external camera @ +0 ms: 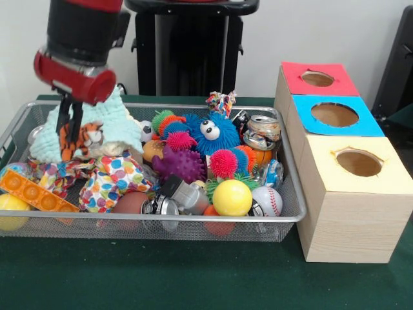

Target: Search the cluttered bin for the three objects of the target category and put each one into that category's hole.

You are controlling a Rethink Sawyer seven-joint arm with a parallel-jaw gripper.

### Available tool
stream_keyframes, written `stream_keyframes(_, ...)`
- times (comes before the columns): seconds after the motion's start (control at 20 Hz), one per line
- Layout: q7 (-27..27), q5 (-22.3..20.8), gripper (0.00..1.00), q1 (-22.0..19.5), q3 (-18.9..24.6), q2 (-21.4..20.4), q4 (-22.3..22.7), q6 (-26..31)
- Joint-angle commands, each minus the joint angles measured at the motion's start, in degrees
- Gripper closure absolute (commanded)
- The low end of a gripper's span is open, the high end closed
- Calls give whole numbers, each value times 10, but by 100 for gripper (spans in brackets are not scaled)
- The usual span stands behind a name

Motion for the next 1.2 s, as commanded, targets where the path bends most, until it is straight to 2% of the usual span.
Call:
stream_keyframes(0.05, 78, -5, 100, 37, 24, -76, 73, 49)
stream_keyframes(0.3, 96, 4, 100, 60, 12, -106, 98, 55)
stream_keyframes(0.45, 119, 26, 100, 79, 11, -130, 120, 85)
stream_keyframes(0.65, 154, 56, 100, 105, 8, -147, 155, 94)
stream_keyframes(1.0, 206, 104, 100, 166, -20, -153, 192, 83)
stream_keyframes(1.2, 249, 126, 100, 221, -55, -150, 212, 58)
